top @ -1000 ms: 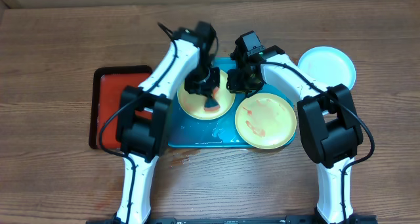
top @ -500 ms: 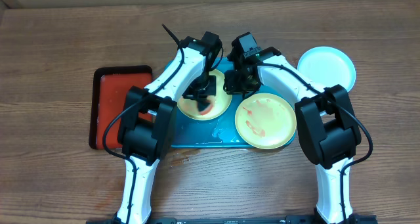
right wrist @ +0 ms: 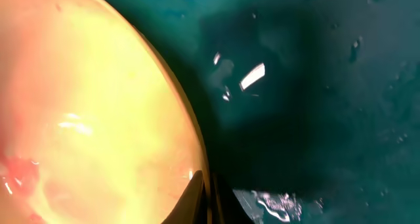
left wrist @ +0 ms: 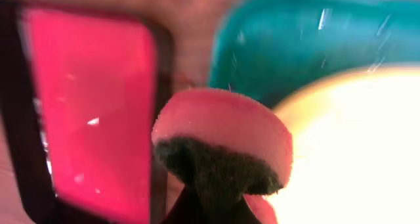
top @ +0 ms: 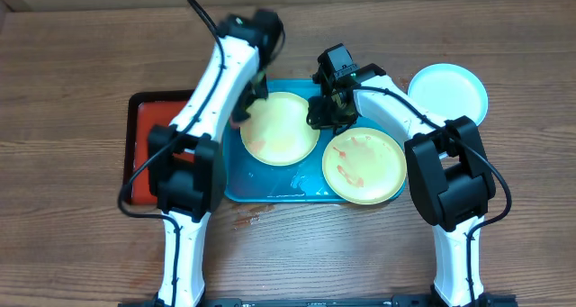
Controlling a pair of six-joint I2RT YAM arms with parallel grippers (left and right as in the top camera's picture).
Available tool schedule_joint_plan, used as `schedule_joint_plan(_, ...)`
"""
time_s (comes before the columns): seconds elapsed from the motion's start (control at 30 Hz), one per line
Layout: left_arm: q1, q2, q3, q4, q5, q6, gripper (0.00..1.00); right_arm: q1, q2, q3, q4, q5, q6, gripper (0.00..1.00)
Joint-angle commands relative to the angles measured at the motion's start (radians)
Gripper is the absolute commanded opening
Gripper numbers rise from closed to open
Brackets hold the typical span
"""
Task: Clean dirty plates on tray and stack at the side
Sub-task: 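Carry the yellow plate with right gripper onto the white plate at right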
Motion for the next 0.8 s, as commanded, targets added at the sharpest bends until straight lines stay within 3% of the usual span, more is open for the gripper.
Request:
schedule_joint_plan(0.0, 0.09, -0.006, 0.15, -0.047, 0.024, -0.069, 0.04, -0.004, -0.043, 0.071, -0.061, 0.021, -0.062, 0.04)
schedule_joint_plan(0.13, 0.212, -0.006, 0.193, -0.06, 0.172, -0.067, 0.04, 0.023, -0.069, 0.164, -0.151, 0.114, -0.111, 0.04)
schedule_joint_plan(0.23, 0.306, -0.006, 0.169, -0.071, 0.271, -0.048, 0.04, 0.081, -0.097, 0.247, -0.222, 0.326, -0.112, 0.04)
schedule_joint_plan(0.57, 0.463, -0.006, -0.013, -0.073, 0.32, -0.028, 0.04, 0.401, -0.123, 0.409, -0.338, 1.451, -0.115, 0.04)
schedule_joint_plan(0.7, 0.462, -0.006, -0.073, -0.032, 0.351, -0.026, 0.04, 0.488, -0.123, 0.409, -0.337, 1.704, -0.136, 0.04)
schedule_joint_plan(0.77, 0.461, -0.006, -0.074, -0.027, 0.352, -0.024, 0.04, 0.51, -0.123, 0.409, -0.337, 1.718, -0.225, 0.04)
